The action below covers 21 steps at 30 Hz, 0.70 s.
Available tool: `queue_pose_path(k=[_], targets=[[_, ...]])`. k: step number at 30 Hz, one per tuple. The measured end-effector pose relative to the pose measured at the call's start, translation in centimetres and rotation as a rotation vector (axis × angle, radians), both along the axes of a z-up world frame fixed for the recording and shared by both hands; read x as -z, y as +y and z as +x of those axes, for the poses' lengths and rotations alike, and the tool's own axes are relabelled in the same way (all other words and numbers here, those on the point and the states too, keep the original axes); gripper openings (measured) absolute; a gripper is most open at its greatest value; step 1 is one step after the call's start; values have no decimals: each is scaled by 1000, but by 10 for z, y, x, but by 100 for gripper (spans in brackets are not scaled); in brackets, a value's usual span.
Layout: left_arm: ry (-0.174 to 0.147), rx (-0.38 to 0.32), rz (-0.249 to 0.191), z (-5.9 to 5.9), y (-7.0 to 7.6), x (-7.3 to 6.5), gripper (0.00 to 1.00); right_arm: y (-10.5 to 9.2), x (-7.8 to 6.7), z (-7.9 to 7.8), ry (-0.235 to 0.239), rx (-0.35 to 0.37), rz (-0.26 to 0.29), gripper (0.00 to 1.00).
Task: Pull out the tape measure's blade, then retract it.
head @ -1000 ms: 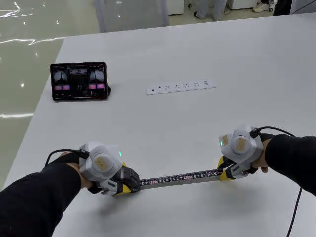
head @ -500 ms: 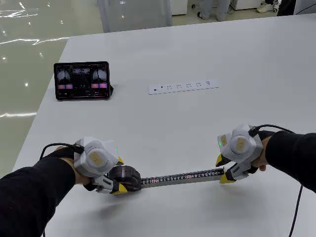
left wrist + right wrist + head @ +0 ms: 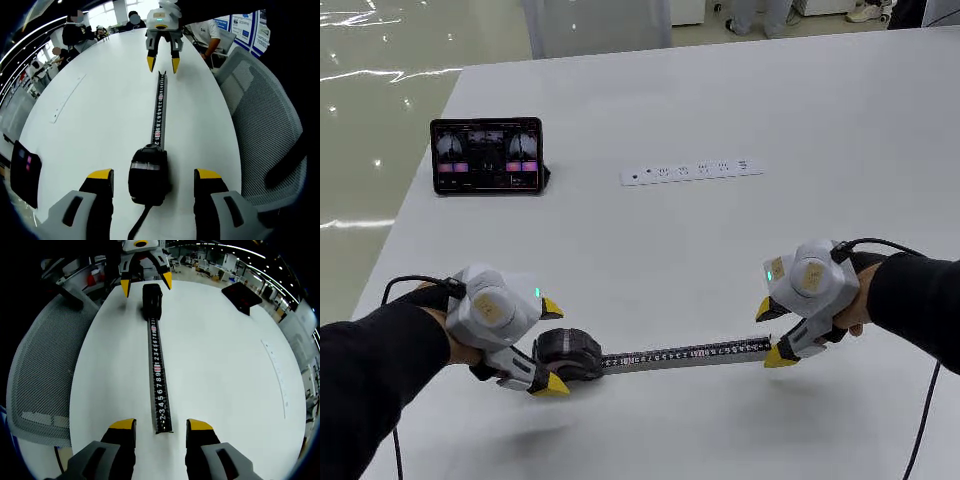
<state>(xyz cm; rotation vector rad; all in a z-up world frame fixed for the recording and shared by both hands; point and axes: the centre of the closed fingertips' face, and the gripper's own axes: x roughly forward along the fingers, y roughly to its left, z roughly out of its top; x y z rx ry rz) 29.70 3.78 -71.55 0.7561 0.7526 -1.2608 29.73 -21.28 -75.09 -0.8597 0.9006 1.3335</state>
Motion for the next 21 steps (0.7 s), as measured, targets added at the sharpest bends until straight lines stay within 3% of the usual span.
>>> queue_pose_path(k=[4,8,17,21], targets=[[3,-12,2,0,8,0,65,-2,-2,0,-2,-1,3,39],[7,-1,-3,-7,9,-3,67,-4,-4,0,2,7,7,44],[33,0,-7,-22,11,-9,79,-3,-13,-4,10,34,34,54],[41,-38,-5,-22,13,-11,88,-4,-17,-3,-1,65,51,59]])
